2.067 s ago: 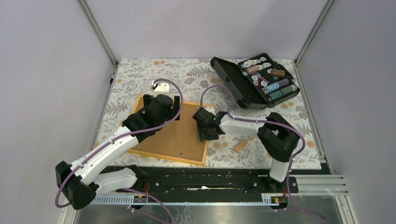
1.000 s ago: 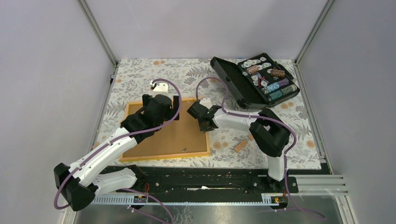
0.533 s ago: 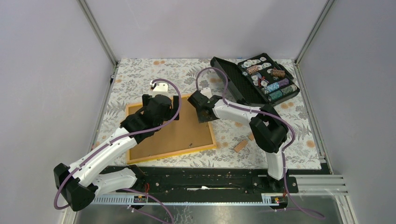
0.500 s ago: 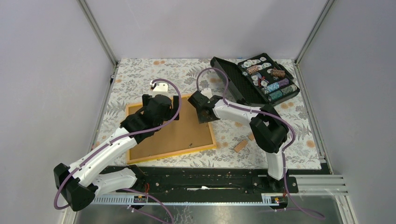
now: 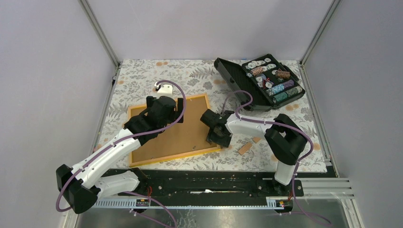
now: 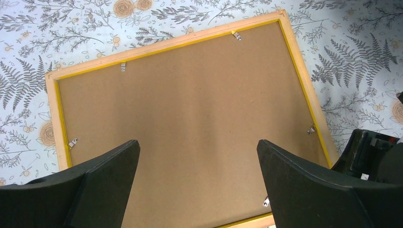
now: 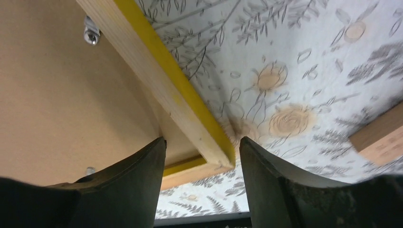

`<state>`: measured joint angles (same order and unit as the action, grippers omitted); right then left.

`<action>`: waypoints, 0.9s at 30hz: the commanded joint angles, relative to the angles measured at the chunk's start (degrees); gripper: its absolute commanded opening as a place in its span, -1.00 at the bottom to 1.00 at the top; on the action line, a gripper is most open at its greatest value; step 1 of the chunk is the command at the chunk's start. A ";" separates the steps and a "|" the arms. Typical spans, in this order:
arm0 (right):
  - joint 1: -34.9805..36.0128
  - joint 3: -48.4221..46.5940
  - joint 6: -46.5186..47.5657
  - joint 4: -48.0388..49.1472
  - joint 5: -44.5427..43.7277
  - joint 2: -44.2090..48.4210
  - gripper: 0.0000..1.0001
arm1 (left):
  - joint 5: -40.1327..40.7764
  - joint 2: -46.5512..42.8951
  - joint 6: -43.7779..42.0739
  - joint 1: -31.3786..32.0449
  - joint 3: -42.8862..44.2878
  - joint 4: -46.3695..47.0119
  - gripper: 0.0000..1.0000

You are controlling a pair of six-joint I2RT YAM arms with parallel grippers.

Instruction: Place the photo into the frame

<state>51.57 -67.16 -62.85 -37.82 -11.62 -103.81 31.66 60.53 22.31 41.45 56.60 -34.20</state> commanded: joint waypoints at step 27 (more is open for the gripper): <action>6.70 7.33 -33.86 -2.41 8.37 2.88 0.27 | -3.37 1.72 0.40 -0.10 6.54 -0.87 0.98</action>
<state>57.21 -61.10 -93.36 -37.23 -3.33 -100.66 26.81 62.96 22.90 41.45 63.68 -37.43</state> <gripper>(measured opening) 0.651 0.987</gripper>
